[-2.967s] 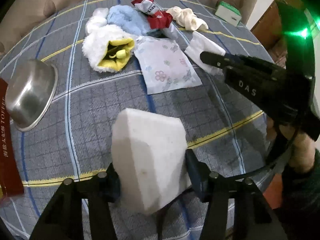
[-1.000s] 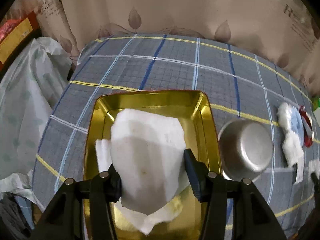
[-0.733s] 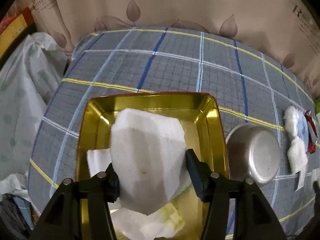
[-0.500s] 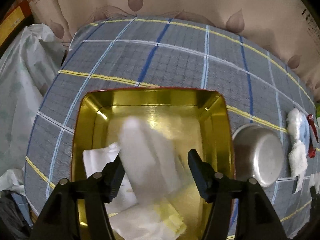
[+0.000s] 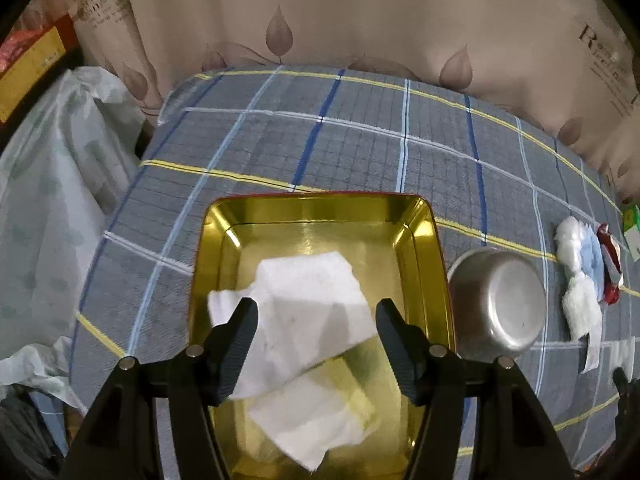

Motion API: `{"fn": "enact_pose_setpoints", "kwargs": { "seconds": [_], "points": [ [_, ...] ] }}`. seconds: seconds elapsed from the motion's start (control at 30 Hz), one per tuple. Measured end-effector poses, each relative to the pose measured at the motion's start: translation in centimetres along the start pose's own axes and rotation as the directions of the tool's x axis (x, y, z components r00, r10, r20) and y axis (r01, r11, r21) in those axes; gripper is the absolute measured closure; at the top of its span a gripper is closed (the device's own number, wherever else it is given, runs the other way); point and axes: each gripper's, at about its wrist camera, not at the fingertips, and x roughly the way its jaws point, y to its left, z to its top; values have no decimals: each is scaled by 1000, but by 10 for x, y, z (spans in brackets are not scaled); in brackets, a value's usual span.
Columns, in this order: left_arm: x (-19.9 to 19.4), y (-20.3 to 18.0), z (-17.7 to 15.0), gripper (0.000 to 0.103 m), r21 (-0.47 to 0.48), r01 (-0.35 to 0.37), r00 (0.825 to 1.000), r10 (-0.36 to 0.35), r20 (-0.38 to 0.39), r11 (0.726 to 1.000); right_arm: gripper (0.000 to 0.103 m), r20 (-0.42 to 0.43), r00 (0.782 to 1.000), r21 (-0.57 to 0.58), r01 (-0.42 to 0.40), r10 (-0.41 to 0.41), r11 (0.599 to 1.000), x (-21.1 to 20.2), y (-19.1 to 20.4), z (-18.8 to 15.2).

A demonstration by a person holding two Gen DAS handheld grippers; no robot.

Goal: Organize soft objects
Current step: 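Lower the white pad into the gold tray and open the left tool, then carry the white cloth over the gold tray with the right tool while the left tool withdraws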

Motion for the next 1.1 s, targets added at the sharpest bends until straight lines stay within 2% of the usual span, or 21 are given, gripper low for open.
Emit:
{"fn": "enact_pose_setpoints", "kwargs": {
  "seconds": [0.17,0.3,0.43,0.73,0.97,1.1],
  "points": [
    [-17,8,-19,40,-13,-2,1000,2,22,1000,93,-4,997,-75,-75,75,994,0,40,9],
    [-38,21,-35,40,-43,-59,995,62,80,997,93,-14,987,-119,-160,159,980,0,70,17],
    [-54,41,-47,40,-98,-73,989,85,118,992,93,-36,975,-182,-224,221,957,2,106,25],
    [-63,99,-66,40,-252,-110,982,143,119,961,93,-58,951,-315,-306,303,898,0,183,44],
    [-71,132,-70,40,-318,-142,977,183,105,938,93,-52,928,-348,-362,368,865,10,239,69],
    [-74,146,-72,40,-350,-125,980,171,102,928,93,-78,924,-366,-377,376,851,29,267,76]
  ]
}}
